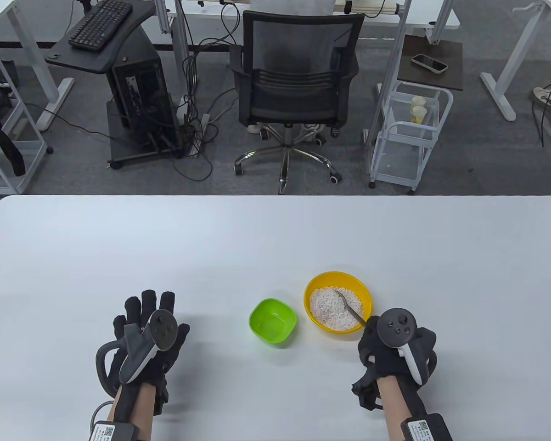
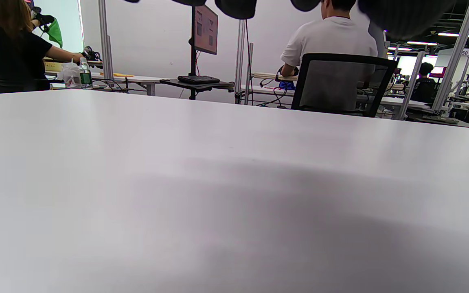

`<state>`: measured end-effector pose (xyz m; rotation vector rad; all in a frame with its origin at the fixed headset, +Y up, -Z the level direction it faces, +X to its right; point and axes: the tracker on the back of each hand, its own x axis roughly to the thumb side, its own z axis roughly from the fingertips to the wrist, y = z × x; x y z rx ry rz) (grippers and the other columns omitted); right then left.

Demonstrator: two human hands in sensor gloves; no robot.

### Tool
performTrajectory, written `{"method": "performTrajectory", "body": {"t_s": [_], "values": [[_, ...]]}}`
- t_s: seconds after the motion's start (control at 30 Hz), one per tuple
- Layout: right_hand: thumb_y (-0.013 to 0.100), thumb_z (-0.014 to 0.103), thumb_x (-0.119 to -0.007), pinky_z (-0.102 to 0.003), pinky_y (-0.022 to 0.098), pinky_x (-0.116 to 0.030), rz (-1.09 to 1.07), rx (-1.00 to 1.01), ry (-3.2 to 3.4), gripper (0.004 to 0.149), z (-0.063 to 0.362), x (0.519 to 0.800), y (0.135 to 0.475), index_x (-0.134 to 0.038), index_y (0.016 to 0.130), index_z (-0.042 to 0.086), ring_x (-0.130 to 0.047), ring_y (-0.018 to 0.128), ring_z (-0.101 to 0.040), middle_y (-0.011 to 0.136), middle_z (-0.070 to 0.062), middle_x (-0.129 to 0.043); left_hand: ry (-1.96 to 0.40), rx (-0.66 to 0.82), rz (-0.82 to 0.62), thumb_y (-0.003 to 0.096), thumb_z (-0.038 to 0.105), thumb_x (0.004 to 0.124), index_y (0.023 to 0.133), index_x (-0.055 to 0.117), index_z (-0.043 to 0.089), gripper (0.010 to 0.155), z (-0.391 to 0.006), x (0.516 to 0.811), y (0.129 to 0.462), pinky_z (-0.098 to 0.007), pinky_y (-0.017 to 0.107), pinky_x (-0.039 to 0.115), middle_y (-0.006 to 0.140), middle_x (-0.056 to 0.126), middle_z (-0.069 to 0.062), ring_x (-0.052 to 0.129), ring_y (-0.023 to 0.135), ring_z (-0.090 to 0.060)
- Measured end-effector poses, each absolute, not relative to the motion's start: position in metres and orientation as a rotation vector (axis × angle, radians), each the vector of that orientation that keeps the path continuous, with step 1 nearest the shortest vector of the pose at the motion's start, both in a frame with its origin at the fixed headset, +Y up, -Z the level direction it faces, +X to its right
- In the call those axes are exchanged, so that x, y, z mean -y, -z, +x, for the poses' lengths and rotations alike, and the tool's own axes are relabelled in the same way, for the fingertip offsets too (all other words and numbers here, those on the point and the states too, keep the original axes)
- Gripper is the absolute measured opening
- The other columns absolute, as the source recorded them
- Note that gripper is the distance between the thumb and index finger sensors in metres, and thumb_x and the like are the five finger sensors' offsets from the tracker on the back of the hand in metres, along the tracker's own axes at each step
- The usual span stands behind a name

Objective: Scoop rice into small dish

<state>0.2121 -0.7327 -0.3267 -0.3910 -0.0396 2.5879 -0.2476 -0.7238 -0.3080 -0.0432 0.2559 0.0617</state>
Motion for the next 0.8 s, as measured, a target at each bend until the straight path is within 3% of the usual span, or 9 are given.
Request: {"method": "performTrajectory", "body": {"t_s": [0.27, 0.47, 0.8], "values": [[0.054, 0.017, -0.070, -0.071, 0.055, -0.064, -0.395, -0.012, -2.457, 0.044, 0.218, 0.739, 0.329, -0.079, 0.094, 0.001, -0.092, 0.041, -0.041, 0.049, -0.012, -0.096, -0.066, -0.253, -0.039, 0.0450, 0.065, 0.064, 0.109, 0.033, 0.048, 0.074, -0.247, 0.725, 0.308, -0.058, 0.085, 0.037, 0.127, 0.033, 0.007, 0.031, 0.118, -0.029], [0.056, 0.014, -0.066, -0.072, 0.055, -0.061, -0.483, -0.140, -2.154, 0.044, 0.229, 0.749, 0.328, -0.074, 0.093, -0.007, -0.091, 0.042, -0.042, 0.050, -0.013, -0.094, -0.073, -0.249, -0.045, 0.0449, 0.065, 0.064, 0.110, 0.033, 0.048, 0.074, -0.247, 0.725, 0.308, -0.058, 0.085, 0.037, 0.127, 0.033, 0.007, 0.031, 0.118, -0.029], [0.056, 0.014, -0.066, -0.071, 0.056, -0.060, -0.550, -0.178, -1.930, 0.044, 0.242, 0.750, 0.325, -0.074, 0.093, -0.006, -0.091, 0.043, -0.043, 0.051, -0.013, -0.093, -0.073, -0.251, -0.053, 0.0453, 0.066, 0.063, 0.110, 0.030, 0.048, 0.074, -0.247, 0.724, 0.307, -0.058, 0.085, 0.036, 0.128, 0.030, 0.007, 0.029, 0.118, -0.030]]}}
